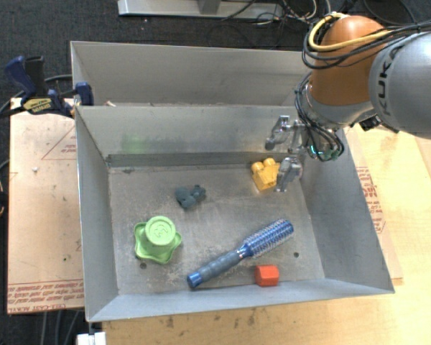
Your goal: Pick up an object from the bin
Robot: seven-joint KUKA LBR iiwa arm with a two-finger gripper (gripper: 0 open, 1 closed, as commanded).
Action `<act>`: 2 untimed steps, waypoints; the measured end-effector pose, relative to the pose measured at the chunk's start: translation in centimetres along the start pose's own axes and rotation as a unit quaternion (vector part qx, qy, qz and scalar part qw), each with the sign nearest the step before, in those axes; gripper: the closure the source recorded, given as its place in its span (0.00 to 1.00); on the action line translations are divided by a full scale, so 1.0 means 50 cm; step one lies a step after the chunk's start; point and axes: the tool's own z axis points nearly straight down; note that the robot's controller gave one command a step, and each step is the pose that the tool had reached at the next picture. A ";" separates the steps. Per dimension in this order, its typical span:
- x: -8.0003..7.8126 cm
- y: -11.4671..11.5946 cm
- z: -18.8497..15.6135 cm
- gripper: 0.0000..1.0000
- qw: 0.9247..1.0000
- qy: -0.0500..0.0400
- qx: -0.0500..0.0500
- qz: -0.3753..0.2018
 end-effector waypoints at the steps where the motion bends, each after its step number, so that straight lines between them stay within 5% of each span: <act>1: 0.023 -0.041 -0.076 0.00 0.969 -0.005 0.002 -0.245; 2: 0.049 -0.057 0.132 0.00 0.965 -0.014 0.005 -0.262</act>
Offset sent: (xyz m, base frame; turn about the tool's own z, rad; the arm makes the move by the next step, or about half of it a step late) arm -0.0125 -0.0203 0.0368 -0.4993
